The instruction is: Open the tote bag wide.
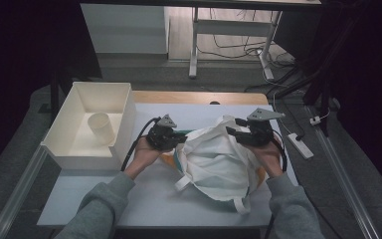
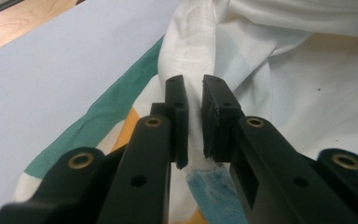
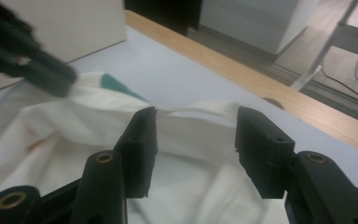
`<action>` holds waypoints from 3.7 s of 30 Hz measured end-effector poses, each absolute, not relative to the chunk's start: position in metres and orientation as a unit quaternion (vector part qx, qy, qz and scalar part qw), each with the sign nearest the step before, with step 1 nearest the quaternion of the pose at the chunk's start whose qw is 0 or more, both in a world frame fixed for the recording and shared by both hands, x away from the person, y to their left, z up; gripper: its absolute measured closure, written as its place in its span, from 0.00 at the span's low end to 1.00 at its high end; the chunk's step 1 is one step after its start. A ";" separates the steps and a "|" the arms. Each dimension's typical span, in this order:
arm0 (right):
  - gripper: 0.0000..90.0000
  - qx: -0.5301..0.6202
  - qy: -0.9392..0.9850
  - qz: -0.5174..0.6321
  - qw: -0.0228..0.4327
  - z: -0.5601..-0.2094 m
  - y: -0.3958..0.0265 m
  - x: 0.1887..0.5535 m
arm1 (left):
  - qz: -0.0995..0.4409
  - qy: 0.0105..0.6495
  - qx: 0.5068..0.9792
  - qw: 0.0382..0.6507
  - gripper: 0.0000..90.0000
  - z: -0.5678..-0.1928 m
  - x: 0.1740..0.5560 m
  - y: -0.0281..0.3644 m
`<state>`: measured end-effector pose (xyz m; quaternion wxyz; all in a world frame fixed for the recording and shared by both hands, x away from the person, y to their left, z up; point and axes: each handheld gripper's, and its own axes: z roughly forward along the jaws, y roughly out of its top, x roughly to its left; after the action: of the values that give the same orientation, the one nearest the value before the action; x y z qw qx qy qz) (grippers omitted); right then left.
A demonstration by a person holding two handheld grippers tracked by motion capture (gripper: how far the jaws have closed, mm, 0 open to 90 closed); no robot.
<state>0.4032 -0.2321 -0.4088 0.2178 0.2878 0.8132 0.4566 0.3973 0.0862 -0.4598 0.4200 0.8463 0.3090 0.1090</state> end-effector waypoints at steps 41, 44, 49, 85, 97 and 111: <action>0.81 0.200 0.924 0.312 0.089 -0.486 -0.163 0.332 | 0.108 0.307 0.848 0.418 0.88 -0.465 0.396 0.086; 0.92 0.197 0.924 0.314 0.094 -0.486 -0.164 0.332 | 0.109 0.308 0.847 0.419 0.88 -0.465 0.396 0.086; 0.96 0.189 0.923 0.324 0.088 -0.482 -0.166 0.328 | 0.117 0.312 0.842 0.424 0.89 -0.464 0.396 0.089; 0.96 0.190 0.902 0.379 0.078 -0.468 -0.181 0.304 | 0.106 0.268 0.858 0.425 0.43 -0.434 0.392 0.045; 0.96 0.183 0.902 0.380 0.090 -0.467 -0.180 0.301 | 0.126 0.281 0.874 0.375 0.94 -0.461 0.411 0.041; 0.96 0.130 0.911 0.383 0.084 -0.443 -0.162 0.271 | 0.161 0.327 0.833 0.417 0.96 -0.451 0.415 0.069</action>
<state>0.2709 -0.1617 -0.4434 0.0835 0.1301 0.9107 0.3830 0.4154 0.0686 -0.4510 0.4172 0.8325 0.3270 0.1608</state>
